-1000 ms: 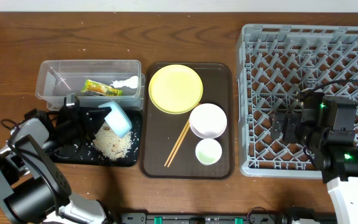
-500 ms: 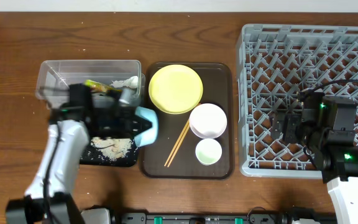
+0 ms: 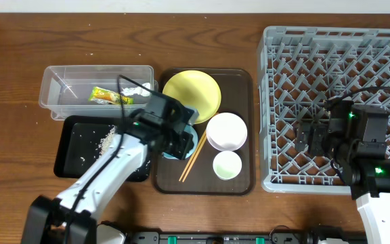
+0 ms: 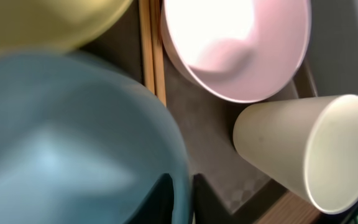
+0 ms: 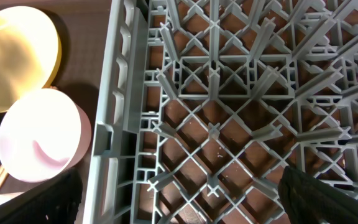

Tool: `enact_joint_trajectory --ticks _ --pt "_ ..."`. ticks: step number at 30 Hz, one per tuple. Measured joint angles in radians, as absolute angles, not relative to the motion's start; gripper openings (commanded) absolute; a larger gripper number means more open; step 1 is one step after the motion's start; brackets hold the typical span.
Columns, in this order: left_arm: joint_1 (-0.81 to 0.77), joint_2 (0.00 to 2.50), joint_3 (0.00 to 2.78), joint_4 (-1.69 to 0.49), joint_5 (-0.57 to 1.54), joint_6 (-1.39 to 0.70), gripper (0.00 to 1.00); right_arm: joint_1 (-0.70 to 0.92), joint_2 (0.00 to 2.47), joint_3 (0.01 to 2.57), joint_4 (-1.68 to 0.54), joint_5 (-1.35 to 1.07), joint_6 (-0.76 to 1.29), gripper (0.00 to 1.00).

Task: Sort waste into correct bins and load items into the dishwasher rack
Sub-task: 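Carry the empty blue bowl with the left gripper back to the brown tray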

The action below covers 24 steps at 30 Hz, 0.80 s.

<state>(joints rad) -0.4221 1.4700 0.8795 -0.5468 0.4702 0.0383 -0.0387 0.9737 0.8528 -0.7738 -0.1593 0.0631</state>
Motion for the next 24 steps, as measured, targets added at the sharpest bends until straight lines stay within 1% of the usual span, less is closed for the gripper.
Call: enact_joint_trajectory --ticks 1,2,4,6,8,12,18,24 --pt "-0.431 1.478 0.879 -0.545 0.461 0.037 0.41 -0.039 0.974 0.853 -0.774 -0.159 0.063 0.99" --pt "-0.441 1.482 0.879 -0.544 0.455 0.033 0.45 -0.039 0.974 0.853 -0.774 -0.159 0.063 0.99" --pt "-0.449 1.482 0.879 -0.542 0.441 0.025 0.49 -0.039 0.974 0.853 -0.775 -0.159 0.063 0.99" --pt "-0.449 1.478 0.879 -0.549 0.434 0.023 0.51 -0.039 0.974 0.853 -0.775 -0.159 0.063 0.99" --pt "-0.449 1.467 0.882 -0.573 0.427 0.024 0.57 -0.039 0.974 0.853 -0.775 -0.159 0.063 0.99" --pt "-0.449 1.415 0.917 -0.611 0.419 0.023 0.61 -0.039 0.974 0.853 -0.776 -0.159 0.063 0.99" --pt "-0.455 1.312 0.970 -0.601 0.454 0.019 0.61 -0.039 0.974 0.853 -0.777 -0.159 0.063 0.99" --pt "-0.531 1.346 0.970 -0.609 0.469 -0.009 0.61 -0.039 0.974 0.853 -0.778 -0.159 0.063 0.99"
